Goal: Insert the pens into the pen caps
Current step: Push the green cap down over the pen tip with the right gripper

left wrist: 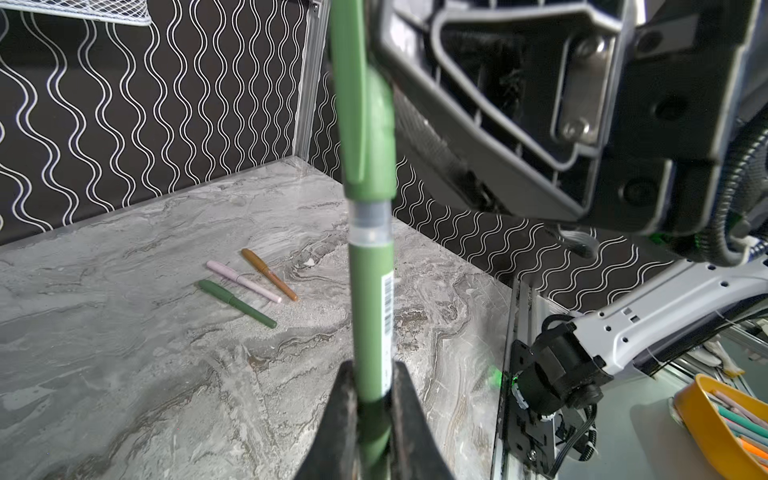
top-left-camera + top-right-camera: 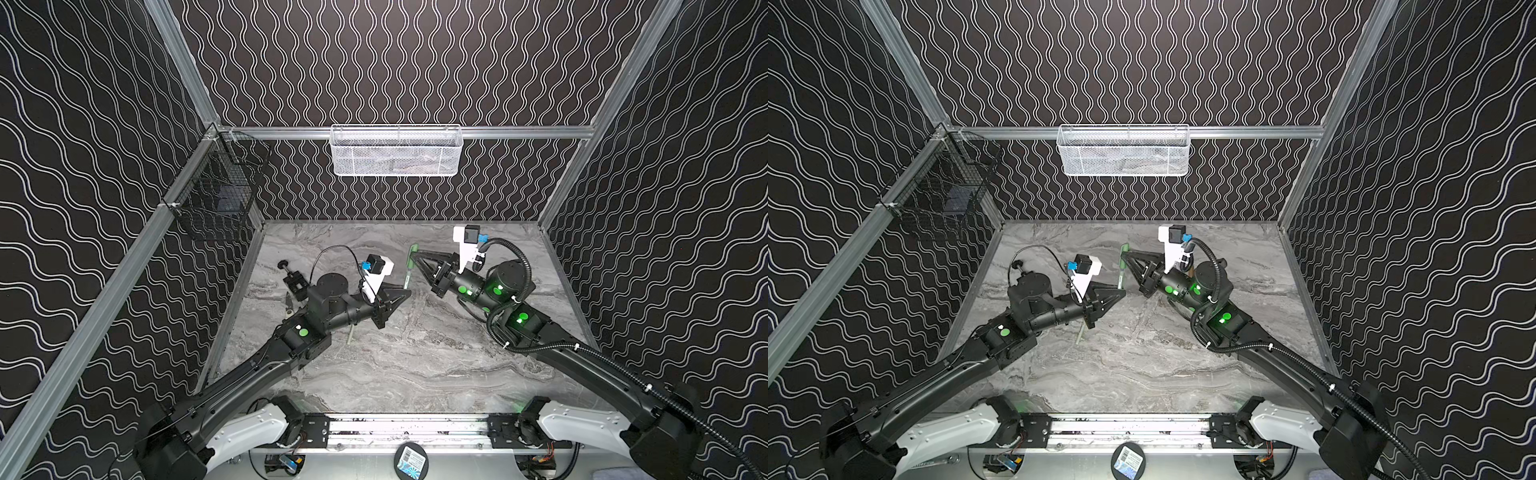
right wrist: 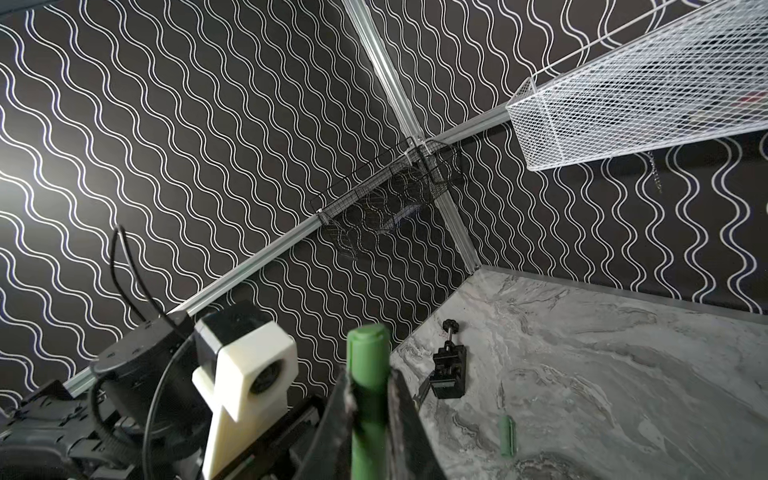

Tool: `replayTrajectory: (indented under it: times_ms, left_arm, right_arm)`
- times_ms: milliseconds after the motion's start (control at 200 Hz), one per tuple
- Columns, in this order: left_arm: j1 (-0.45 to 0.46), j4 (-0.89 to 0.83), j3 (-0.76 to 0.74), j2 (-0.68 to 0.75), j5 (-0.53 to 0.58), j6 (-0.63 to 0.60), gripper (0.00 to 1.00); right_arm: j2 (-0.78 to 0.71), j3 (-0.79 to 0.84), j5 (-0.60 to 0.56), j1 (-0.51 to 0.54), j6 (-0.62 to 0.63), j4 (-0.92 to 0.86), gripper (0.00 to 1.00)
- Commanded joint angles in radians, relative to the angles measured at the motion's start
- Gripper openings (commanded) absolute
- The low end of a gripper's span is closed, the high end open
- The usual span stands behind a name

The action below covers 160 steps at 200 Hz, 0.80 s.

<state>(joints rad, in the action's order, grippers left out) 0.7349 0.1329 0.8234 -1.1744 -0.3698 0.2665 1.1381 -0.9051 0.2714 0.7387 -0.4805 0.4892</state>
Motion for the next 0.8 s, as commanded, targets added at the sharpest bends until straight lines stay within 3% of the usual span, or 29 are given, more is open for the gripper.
replayTrajectory:
  times_ms: [0,210,340,510,716,796]
  left_arm:
    - [-0.001,0.087,0.000,0.002,0.013,-0.016,0.00]
    - [-0.001,0.080,0.003,0.000,0.022,-0.026,0.00]
    - [-0.002,0.083,0.002,-0.002,0.022,-0.037,0.00]
    - [-0.002,0.111,-0.008,-0.005,-0.001,-0.052,0.00]
    - [-0.002,0.162,-0.035,0.005,-0.003,-0.090,0.00]
    - [-0.001,0.160,-0.032,0.002,-0.011,-0.105,0.00]
  right_arm:
    - [-0.013,0.012,0.028,0.002,0.009,-0.021,0.15]
    - [-0.022,0.014,0.018,0.001,0.025,-0.041,0.17]
    - [-0.025,-0.004,0.024,0.001,0.033,-0.093,0.40]
    - [-0.070,-0.036,0.012,0.001,0.069,-0.193,0.46]
    - [-0.116,-0.084,-0.019,-0.002,0.143,-0.353,0.47]
    - [-0.117,-0.143,-0.051,-0.005,0.180,-0.408,0.38]
